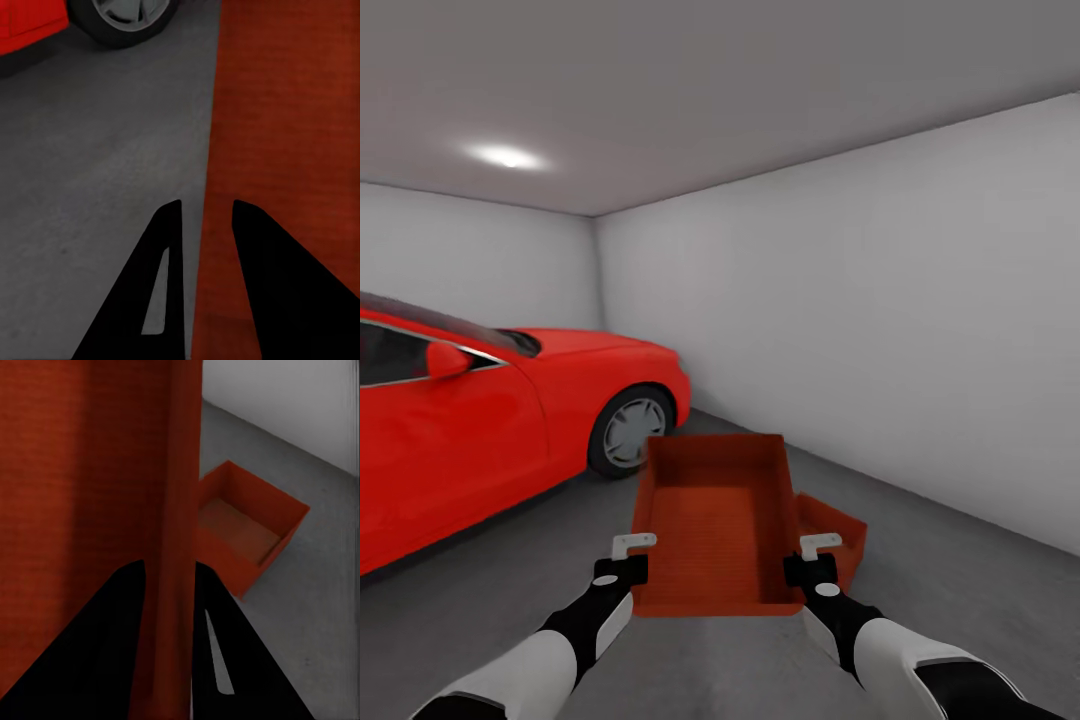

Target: Move the two storage containers from the living room to the garage. In the garage, place one container on the floor and stack the other container on top of it (either order is fine).

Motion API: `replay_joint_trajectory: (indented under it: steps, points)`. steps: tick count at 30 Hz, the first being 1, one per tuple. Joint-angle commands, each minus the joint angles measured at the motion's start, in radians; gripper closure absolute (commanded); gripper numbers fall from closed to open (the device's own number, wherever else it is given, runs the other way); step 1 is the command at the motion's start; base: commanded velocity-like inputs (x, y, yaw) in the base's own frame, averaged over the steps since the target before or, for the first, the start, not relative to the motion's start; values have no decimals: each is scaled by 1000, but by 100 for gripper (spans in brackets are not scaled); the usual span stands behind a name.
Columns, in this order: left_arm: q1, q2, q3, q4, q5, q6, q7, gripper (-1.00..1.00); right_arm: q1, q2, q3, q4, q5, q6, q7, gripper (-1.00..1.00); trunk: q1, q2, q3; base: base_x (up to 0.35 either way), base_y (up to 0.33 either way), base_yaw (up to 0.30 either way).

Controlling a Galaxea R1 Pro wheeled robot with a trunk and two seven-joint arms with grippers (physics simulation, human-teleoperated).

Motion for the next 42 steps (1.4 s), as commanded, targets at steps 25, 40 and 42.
replay_joint_trajectory:
  steps: [25,40,42]
  points:
    - [-1,0,23,-55,-9,-8,11,100,-1,2,-11,3,12,3,-1,100,1,-1,-1,302,217,-289]
    - [-1,0,23,-55,-9,-8,11,100,-1,2,-11,3,12,3,-1,100,1,-1,-1,302,217,-289]
    - [-1,0,23,-55,-9,-8,11,100,-1,2,-11,3,12,3,-1,100,1,-1,-1,300,219,-289]
